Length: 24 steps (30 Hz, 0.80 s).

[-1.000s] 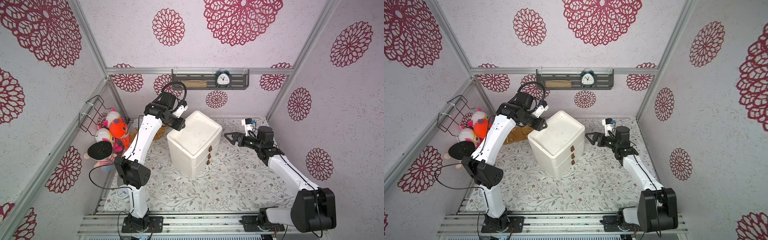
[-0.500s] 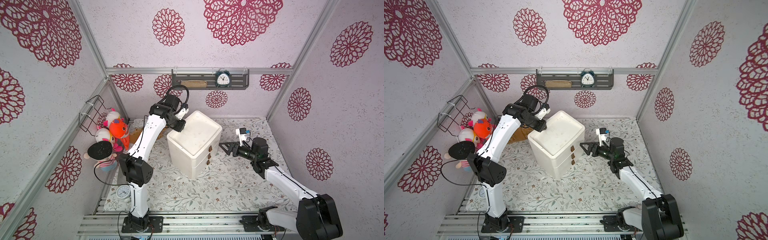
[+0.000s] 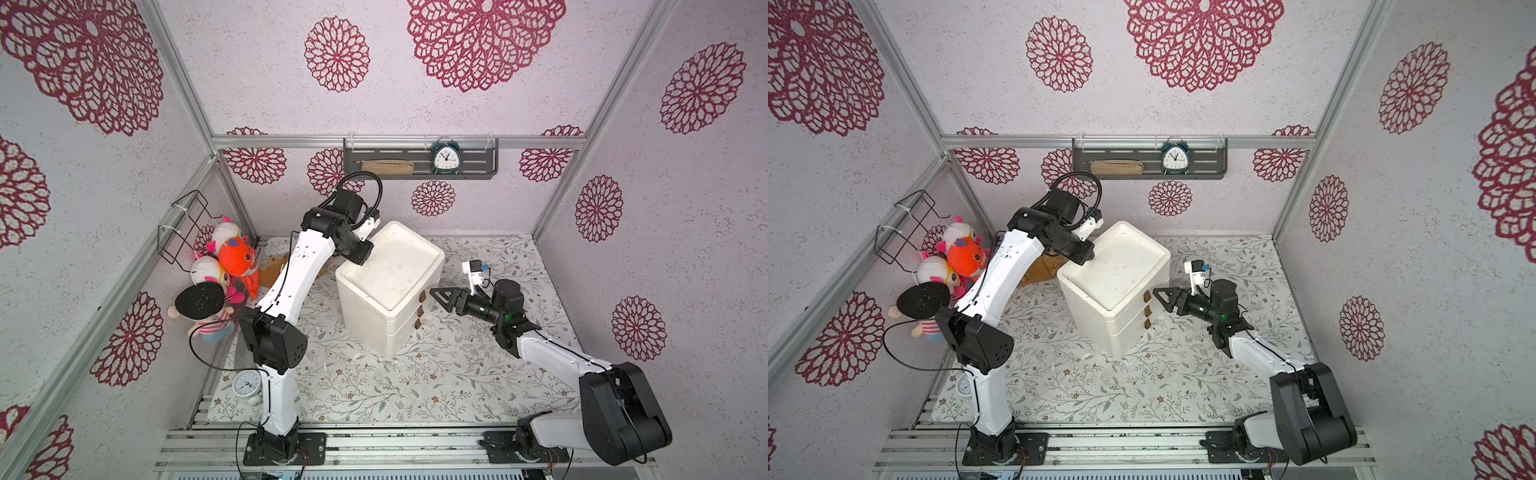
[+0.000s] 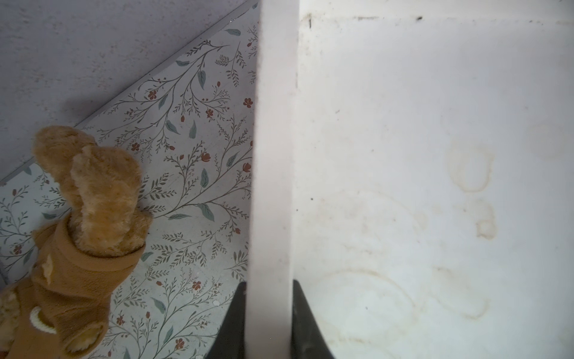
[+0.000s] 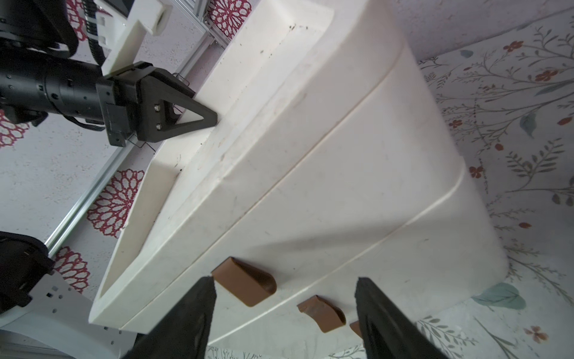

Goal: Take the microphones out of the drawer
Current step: Open the drawer in the storage box.

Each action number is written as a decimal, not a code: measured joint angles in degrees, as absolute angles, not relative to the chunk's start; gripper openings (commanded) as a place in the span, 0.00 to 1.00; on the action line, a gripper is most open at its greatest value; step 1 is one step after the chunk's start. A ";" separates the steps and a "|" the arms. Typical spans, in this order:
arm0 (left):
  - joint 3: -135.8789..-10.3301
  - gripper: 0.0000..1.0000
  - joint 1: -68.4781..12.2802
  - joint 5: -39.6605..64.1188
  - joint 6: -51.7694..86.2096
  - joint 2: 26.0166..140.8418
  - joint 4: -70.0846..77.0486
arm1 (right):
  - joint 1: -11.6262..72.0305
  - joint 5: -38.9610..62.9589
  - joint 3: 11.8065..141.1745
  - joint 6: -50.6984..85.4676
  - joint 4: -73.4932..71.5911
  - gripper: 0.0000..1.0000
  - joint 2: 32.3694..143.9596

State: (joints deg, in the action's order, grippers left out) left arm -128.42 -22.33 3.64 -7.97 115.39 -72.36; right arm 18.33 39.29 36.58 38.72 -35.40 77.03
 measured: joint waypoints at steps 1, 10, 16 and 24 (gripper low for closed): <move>-128.42 0.00 -22.37 3.51 -8.12 115.37 -72.36 | 18.48 39.51 36.42 39.09 -36.25 0.72 77.32; -127.96 0.00 -22.59 2.94 -8.69 115.13 -71.94 | 21.71 42.35 35.94 40.14 -41.04 0.73 78.39; -127.96 0.00 -22.63 2.83 -8.73 115.13 -71.92 | 23.44 43.75 35.97 40.10 -42.09 0.71 79.81; -127.96 0.00 -22.72 2.68 -8.75 115.13 -71.92 | 24.10 43.46 35.99 39.55 -41.60 0.54 79.96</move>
